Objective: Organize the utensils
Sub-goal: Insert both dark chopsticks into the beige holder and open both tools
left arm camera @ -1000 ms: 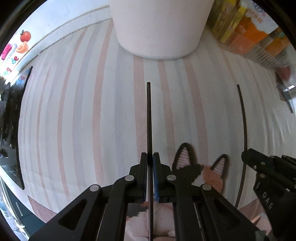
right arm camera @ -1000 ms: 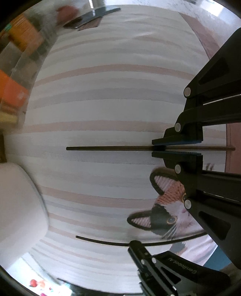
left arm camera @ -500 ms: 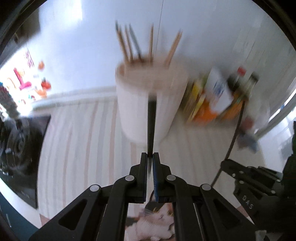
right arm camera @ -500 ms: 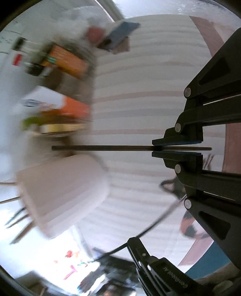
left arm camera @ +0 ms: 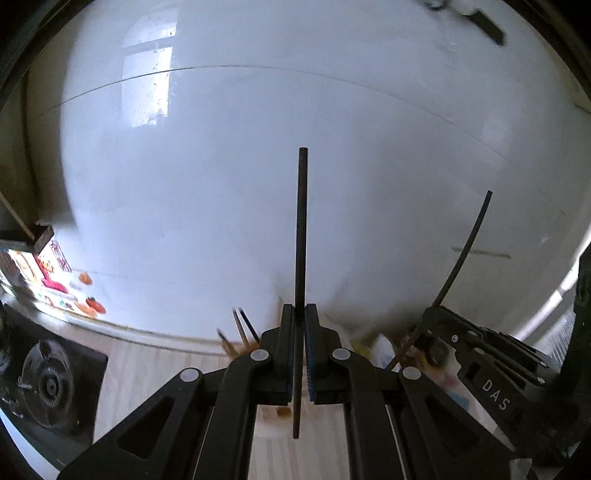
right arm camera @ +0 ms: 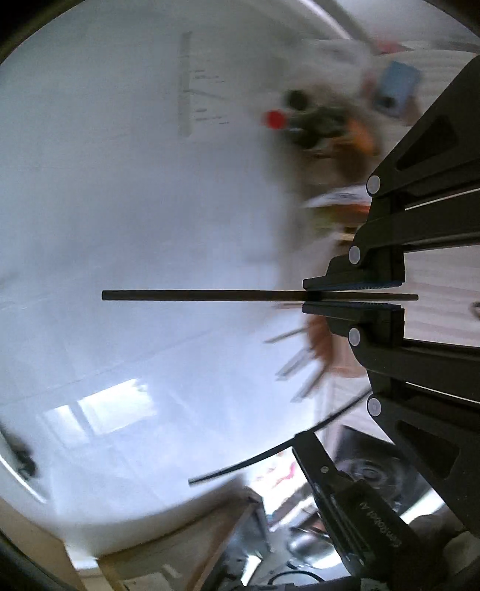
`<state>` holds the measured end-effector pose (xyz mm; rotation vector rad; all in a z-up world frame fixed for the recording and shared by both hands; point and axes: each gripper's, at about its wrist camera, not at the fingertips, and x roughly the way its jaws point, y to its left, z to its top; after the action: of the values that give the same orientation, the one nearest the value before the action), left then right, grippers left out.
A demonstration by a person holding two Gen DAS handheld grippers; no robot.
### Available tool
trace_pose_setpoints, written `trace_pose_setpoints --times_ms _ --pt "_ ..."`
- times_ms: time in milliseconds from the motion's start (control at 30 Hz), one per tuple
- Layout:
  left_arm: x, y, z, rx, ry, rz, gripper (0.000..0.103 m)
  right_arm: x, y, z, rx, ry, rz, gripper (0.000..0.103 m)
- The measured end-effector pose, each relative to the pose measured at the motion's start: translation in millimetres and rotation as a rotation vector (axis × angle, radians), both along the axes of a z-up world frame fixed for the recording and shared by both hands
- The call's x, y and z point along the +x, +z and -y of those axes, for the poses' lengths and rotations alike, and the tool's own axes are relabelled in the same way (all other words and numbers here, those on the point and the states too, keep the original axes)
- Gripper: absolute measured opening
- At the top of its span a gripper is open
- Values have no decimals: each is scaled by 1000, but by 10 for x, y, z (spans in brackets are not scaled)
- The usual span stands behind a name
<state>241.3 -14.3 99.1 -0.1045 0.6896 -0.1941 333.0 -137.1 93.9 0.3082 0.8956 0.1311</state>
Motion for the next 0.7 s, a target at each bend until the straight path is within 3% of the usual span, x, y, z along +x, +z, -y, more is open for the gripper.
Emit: trace_pose_setpoints --times_ms 100,333,533,700 --pt "307 -98 -43 18 31 -16 2 347 -10 -63 -5 -14 22 5" --pt "710 -389 -190 29 64 -76 2 933 -459 -281 -9 -9 11 5" --pt "777 -567 -278 34 61 -119 0 1093 -701 -474 -10 -6 6 5" --pt "759 -524 -305 28 54 -113 0 1095 -785 -538 -7 -5 -3 5"
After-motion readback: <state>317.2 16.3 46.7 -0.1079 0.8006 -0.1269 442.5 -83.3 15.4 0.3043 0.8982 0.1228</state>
